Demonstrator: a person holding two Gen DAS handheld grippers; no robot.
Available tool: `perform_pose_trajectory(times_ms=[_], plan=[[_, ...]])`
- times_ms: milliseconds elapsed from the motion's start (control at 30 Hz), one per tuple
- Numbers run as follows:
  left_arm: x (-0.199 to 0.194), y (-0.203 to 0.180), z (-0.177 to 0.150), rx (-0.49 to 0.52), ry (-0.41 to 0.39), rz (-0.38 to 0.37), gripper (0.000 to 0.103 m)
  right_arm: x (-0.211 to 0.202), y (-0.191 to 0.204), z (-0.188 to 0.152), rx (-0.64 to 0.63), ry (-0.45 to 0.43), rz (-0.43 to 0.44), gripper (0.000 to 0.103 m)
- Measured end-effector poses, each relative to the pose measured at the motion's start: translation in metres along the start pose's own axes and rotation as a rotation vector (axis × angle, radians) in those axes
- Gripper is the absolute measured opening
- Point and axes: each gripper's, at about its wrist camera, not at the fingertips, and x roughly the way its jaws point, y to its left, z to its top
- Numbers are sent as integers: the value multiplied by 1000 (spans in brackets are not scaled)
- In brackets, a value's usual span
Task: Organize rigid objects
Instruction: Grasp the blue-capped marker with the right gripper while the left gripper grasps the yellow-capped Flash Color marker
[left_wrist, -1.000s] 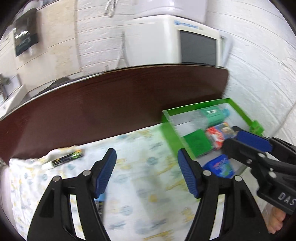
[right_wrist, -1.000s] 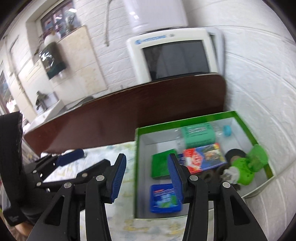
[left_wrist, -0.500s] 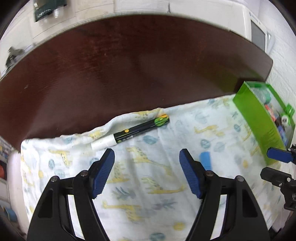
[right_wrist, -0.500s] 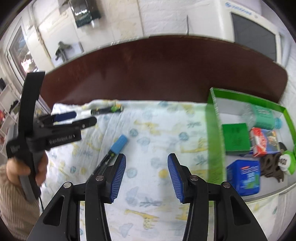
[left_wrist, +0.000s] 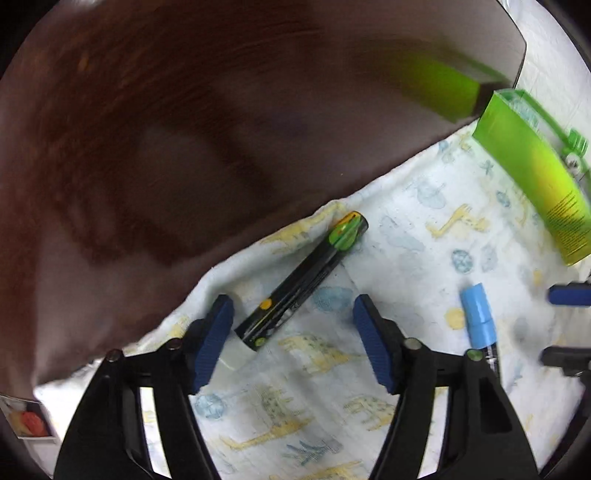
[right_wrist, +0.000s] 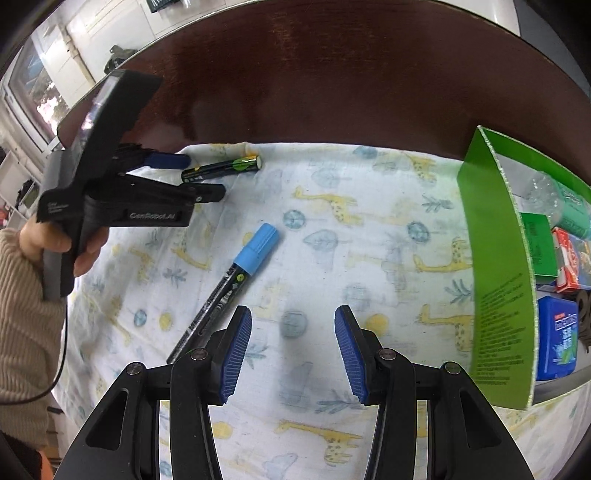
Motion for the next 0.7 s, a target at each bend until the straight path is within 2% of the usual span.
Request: perform_pose_trajectory(times_ms=[33, 67, 167, 233, 400, 500, 567, 600, 633, 700], plan=[[-2, 4, -2, -26, -1, -15, 49, 1, 1, 1, -2, 2, 9, 48], [-4, 7, -4, -44, -2, -10, 36, 2, 3, 2, -6, 2, 15, 48], [-12, 7, -16, -92, 18, -25, 27, 7, 9, 3, -13, 6, 29, 48], [-17, -7, -28, -72, 33, -22, 21, 10, 12, 4, -14, 6, 50, 48], [-26, -50, -49, -5, 56, 18, 21, 21, 22, 6, 1, 12, 68, 48], [-24, -62, -47, -24, 52, 56, 24, 33, 27, 6, 24, 34, 67, 48], [-20, -62, -43, -71, 32, 63, 24, 36, 29, 7, 40, 10, 44, 48], [-19, -61, -42, -97, 16, 58, 24, 37, 30, 8, 43, 3, 27, 45], [-18, -60, -42, -120, 2, 56, 23, 38, 30, 9, 37, -5, 16, 27], [-19, -61, -44, -160, -9, 63, 14, 40, 32, 11, -1, -12, -11, 19]])
